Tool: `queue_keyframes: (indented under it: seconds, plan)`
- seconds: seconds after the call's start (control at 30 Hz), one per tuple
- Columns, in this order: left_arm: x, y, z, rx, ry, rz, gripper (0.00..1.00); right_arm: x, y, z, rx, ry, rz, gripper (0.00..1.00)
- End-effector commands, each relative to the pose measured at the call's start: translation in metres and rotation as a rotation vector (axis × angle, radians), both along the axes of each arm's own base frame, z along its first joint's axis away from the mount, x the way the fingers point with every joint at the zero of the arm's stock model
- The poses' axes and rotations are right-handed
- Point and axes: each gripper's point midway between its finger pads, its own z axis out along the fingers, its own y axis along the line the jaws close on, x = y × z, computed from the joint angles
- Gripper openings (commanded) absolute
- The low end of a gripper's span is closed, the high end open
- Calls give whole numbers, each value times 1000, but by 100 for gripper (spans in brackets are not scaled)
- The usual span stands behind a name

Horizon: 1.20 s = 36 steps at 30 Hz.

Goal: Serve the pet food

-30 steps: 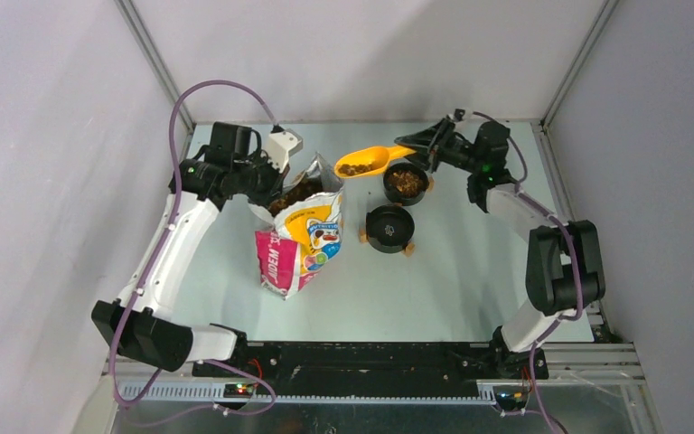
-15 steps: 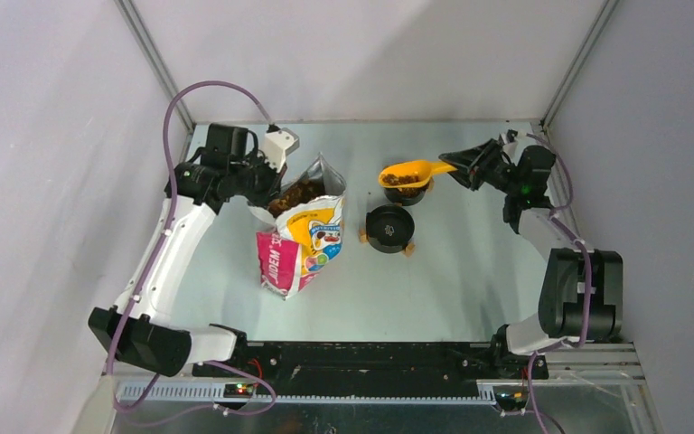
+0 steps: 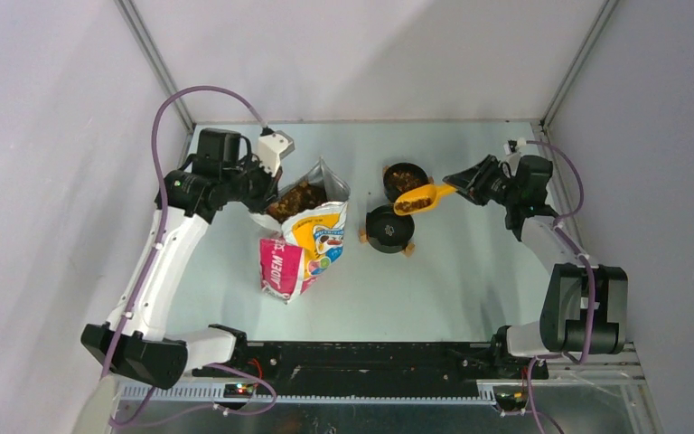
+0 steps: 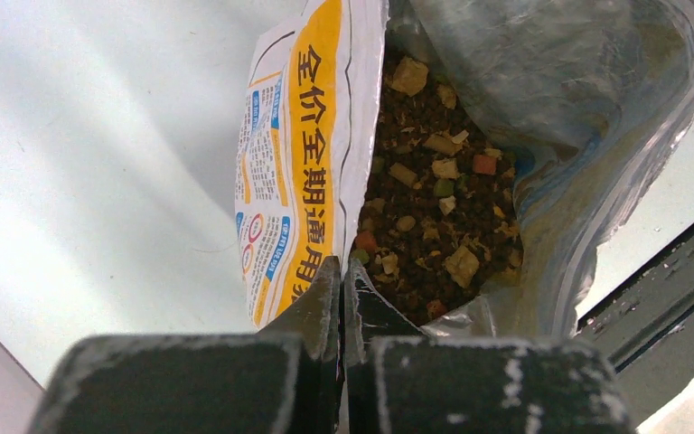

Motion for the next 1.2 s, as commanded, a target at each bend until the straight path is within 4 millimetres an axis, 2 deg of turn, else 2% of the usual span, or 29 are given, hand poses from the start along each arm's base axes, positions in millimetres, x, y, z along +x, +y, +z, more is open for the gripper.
queue_keyframes:
  seconds: [0.0, 0.1, 0.13, 0.3, 0.33, 0.5, 0.63, 0.87, 1.03, 1.07, 1.1, 1.13, 1.17]
  plan:
    - [-23, -8, 23, -87, -24, -29, 0, 3, -4, 2, -206, -108, 2, 0]
    - [-25, -8, 21, -84, -19, -30, 0, 2, -3, -6, -300, -123, 8, 0]
    - [-25, -7, 20, -82, -18, -30, 0, -2, 9, -5, -338, -158, 47, 0]
    - [-24, -8, 20, -85, -20, -32, 0, -10, 30, 0, -514, -254, 127, 0]
    - [-25, -8, 20, -86, -19, -32, 0, -11, 28, -3, -574, -266, 136, 0]
    - [-25, -9, 19, -90, -13, -36, 0, -13, 36, 7, -752, -410, 212, 0]
    - [-24, -10, 19, -94, -9, -41, 0, -10, 29, 16, -786, -449, 220, 0]
    - [-24, -14, 20, -111, -5, -49, 0, -3, 16, 63, -637, -483, 255, 0]
    - [-24, -16, 22, -124, -4, -53, 0, -17, 19, 97, -459, -501, 364, 0]
    - [-24, -17, 21, -127, 0, -52, 0, -14, 19, 112, -454, -523, 363, 0]
    - [-24, -17, 21, -134, 0, -49, 0, -17, 21, 116, -438, -509, 381, 0]
    - [-24, -18, 19, -136, 4, -47, 0, -14, 24, 134, -435, -536, 381, 0]
    - [-23, -18, 19, -142, 4, -42, 0, -15, 26, 141, -424, -532, 386, 0]
